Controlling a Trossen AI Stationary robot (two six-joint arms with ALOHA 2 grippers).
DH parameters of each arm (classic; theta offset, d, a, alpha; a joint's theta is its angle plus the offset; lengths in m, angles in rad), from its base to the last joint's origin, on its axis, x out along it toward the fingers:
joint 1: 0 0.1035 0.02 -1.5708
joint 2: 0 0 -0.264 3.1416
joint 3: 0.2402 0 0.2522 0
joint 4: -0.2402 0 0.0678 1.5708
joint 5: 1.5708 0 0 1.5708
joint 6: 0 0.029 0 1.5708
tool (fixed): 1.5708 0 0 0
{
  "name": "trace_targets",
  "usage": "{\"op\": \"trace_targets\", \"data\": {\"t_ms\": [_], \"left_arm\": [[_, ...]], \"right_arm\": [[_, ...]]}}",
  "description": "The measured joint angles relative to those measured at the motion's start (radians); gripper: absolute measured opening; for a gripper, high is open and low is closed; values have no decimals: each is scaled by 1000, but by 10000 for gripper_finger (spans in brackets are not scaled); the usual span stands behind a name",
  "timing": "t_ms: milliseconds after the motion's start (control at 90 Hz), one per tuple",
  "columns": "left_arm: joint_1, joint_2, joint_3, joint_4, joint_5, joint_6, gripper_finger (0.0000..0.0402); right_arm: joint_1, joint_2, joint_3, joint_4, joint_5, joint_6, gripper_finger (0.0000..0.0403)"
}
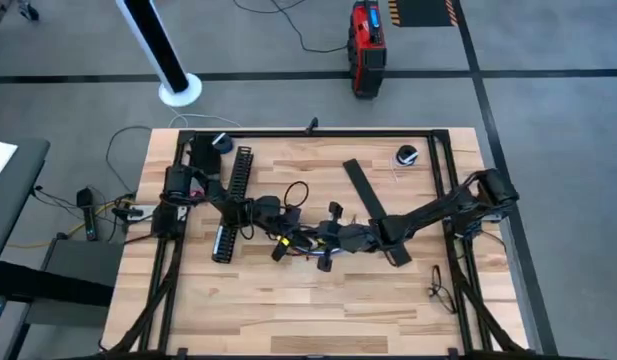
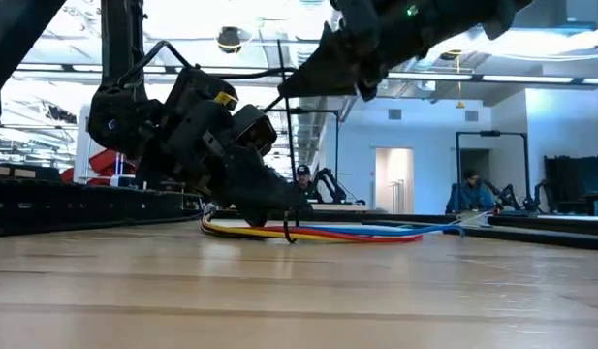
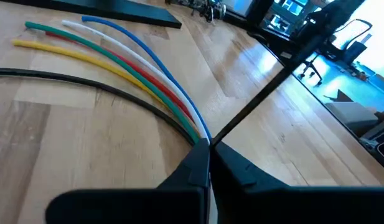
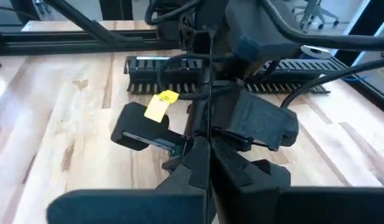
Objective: Ziptie cables
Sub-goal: Wrap the black zip tie on the cable
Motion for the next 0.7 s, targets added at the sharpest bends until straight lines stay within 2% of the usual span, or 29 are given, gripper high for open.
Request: {"op": "trace_targets", "data": {"t_ms": [167,344,533,700], "left_arm": [[0,0,-1,4,-5,1,0],[0,0,-1,6,3,-3,0],[1,1,-2,14,18,-7,0],[1,1,-2,17,19,-9,0]], "right_arm": [[-14,6,3,-42,-60,73,25],[-11,8,2,-82,-75,109,93],[-20,10,-2,-202,-93,211,164],[-33,14,-3,-216,-92,239,182]]}}
